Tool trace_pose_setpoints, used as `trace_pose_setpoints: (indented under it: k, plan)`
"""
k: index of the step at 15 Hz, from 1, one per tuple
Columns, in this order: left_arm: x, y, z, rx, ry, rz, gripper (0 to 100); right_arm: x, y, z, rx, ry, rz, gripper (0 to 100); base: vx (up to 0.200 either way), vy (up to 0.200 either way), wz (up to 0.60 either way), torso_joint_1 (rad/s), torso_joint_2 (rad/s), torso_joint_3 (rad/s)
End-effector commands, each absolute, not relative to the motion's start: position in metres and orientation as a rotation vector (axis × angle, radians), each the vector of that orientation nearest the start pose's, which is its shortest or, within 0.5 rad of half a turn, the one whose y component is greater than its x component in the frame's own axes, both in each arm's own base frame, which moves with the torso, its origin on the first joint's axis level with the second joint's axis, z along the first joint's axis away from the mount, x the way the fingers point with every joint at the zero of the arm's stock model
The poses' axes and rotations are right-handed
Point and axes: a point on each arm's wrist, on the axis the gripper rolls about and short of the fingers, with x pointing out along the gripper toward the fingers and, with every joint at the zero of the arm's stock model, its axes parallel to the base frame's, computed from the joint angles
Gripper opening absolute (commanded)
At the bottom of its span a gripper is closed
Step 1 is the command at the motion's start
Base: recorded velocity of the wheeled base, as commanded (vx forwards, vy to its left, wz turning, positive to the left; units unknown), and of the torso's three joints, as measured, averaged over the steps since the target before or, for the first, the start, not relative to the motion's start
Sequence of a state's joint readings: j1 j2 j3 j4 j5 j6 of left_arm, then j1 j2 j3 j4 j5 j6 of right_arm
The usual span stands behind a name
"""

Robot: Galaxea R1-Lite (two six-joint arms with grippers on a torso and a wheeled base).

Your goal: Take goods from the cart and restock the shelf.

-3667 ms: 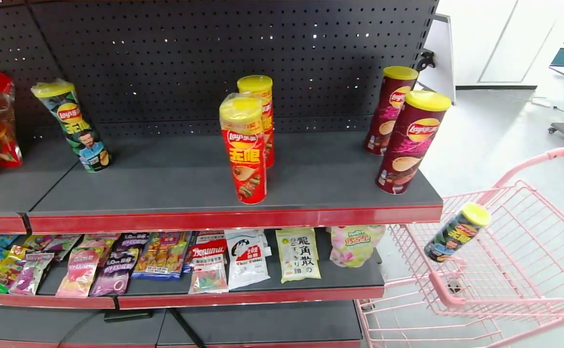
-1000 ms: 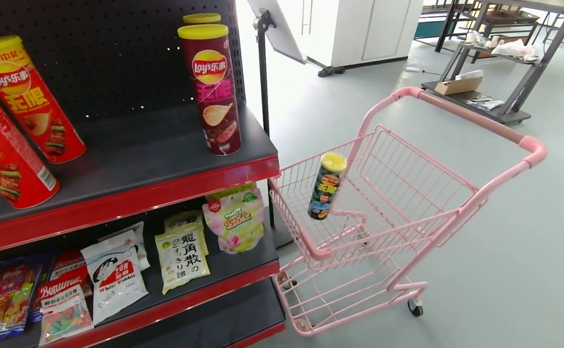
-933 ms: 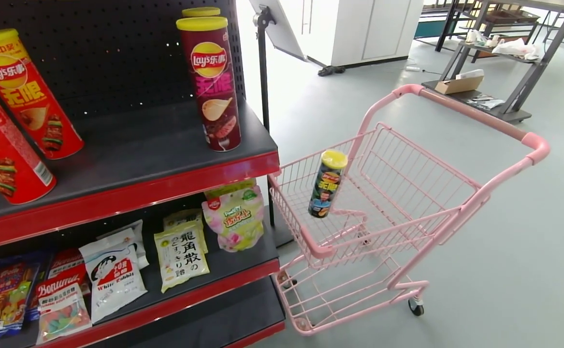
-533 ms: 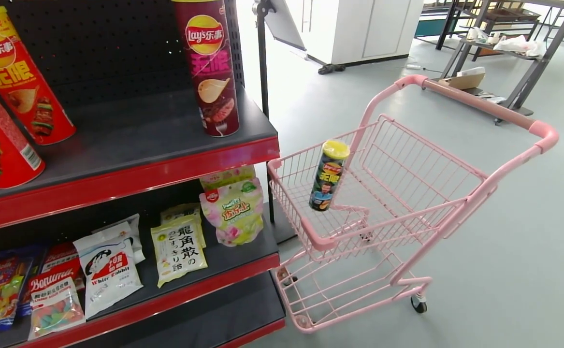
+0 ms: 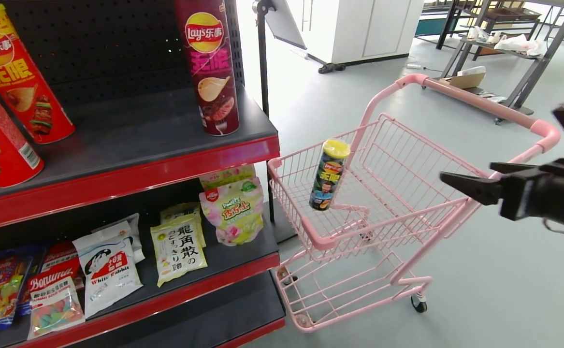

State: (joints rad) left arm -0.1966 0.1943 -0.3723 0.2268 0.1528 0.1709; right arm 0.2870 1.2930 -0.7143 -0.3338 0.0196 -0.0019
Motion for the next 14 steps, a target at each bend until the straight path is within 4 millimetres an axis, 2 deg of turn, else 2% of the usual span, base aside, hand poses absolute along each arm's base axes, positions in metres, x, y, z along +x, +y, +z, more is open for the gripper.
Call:
trace_pose_setpoints:
  k: [1,2,3,4,5,9,14]
  plan:
    - [-0.023,0.008,0.163,0.166,0.102,-0.057,100,0.267,0.105,0.182,-0.028,0.354,0.419,100,0.0,0.0,0.0,0.0,0.0,0.0]
    - [-0.021,0.007,0.164,0.166,0.11,-0.079,100,0.285,0.113,0.17,-0.026,0.354,0.424,100,0.0,0.0,0.0,0.0,0.0,0.0]
    - [-0.021,0.007,0.164,0.166,0.112,-0.09,100,0.291,0.115,0.165,-0.027,0.354,0.428,100,0.0,0.0,0.0,0.0,0.0,0.0]
    - [-0.02,0.006,0.164,0.166,0.118,-0.095,100,0.311,0.124,0.151,-0.027,0.358,0.434,100,0.0,0.0,0.0,0.0,0.0,0.0]
    - [-0.019,0.006,0.164,0.167,0.122,-0.095,100,0.317,0.126,0.147,-0.027,0.359,0.434,100,0.0,0.0,0.0,0.0,0.0,0.0]
    - [-0.013,0.005,0.166,0.172,0.153,-0.096,100,0.366,0.146,0.132,-0.004,0.346,0.449,100,0.0,0.0,0.0,0.0,0.0,0.0]
    - [-0.011,0.005,0.166,0.174,0.166,-0.097,100,0.403,0.156,0.115,0.028,0.335,0.429,100,0.0,0.0,0.0,0.0,0.0,0.0]
